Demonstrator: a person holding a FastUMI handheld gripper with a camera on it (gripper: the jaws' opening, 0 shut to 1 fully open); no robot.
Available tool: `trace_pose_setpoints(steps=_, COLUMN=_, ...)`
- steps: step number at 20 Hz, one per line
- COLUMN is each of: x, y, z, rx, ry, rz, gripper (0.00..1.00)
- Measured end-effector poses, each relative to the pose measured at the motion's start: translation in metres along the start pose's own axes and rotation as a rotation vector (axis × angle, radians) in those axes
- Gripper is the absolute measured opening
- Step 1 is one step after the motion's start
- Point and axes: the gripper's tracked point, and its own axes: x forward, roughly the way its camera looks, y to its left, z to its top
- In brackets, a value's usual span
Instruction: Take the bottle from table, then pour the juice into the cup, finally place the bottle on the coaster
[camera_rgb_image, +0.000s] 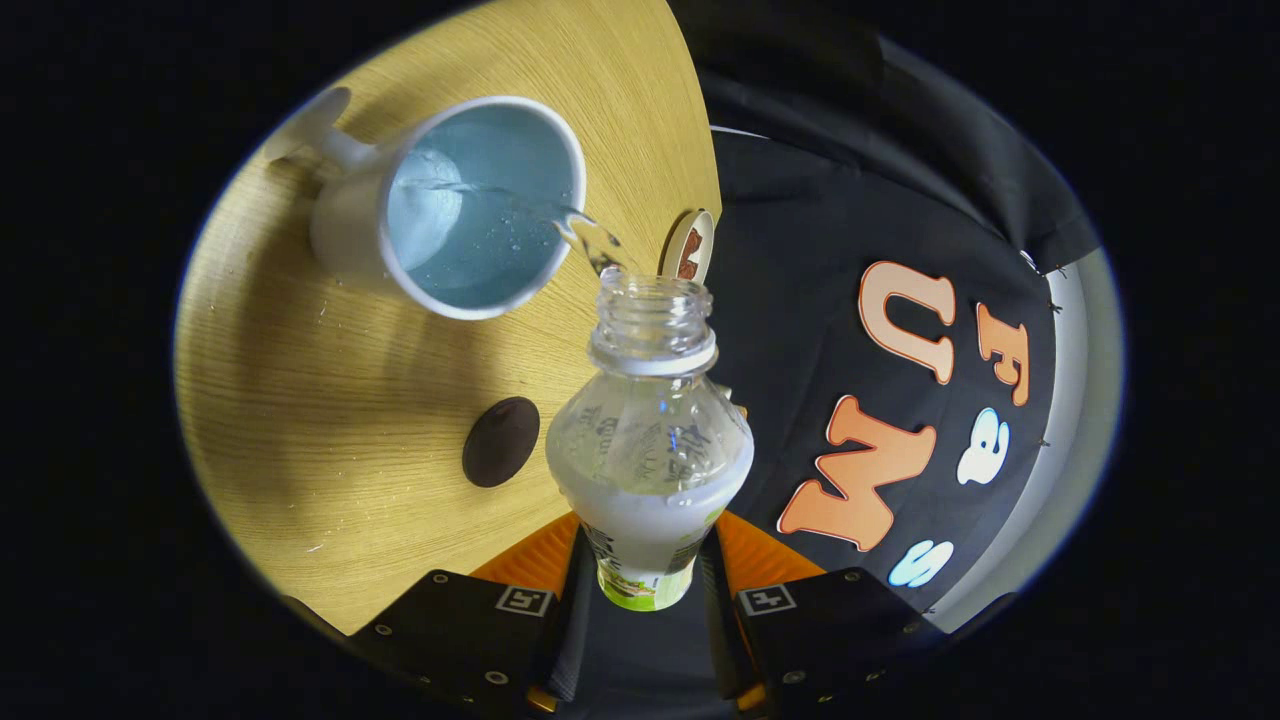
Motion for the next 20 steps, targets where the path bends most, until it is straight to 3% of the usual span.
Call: trace_pose_setpoints(steps=20, x=0.0041, y=-0.0033, z=-0.0039, rx=-0.046, ry=-0.008, rz=0.006, gripper=0.53)
